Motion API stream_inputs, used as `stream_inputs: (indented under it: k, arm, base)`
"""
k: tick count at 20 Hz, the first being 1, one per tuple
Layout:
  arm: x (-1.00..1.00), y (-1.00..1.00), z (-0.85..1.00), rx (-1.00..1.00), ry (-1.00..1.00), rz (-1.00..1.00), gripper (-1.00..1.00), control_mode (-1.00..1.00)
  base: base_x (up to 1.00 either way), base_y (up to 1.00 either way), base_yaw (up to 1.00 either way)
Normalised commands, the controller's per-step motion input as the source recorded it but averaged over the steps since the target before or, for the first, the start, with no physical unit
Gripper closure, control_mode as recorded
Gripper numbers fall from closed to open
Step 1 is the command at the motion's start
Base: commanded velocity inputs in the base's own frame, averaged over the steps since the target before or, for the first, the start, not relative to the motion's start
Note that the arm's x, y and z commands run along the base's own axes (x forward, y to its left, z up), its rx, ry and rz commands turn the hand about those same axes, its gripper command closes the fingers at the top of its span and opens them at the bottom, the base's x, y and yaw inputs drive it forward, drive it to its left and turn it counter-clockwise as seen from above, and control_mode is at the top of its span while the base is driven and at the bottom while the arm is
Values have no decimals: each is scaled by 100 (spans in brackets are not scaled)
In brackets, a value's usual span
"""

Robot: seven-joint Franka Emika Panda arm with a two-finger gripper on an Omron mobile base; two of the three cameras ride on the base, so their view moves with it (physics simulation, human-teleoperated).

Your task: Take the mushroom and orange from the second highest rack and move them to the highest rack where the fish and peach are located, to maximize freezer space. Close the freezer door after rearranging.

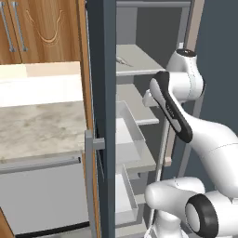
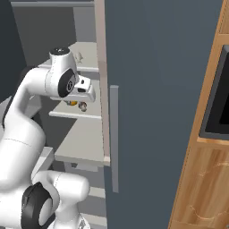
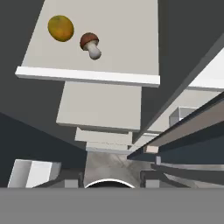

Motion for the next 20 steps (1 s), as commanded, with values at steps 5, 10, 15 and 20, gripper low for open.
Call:
stream_inputs:
  k: [5,10,15,20]
  arm:
    - [0,0,0,0,-5,0,-100,100]
    - [0,0,0,0,0,0,-100,100]
    - [0,0,0,0,0,0,-100,100]
    - [0,0,0,0,0,0,-100,100]
  base:
    - [-10,0,2]
    - [-10,-39,19]
    - [14,-42,32]
    - [37,-12,36]
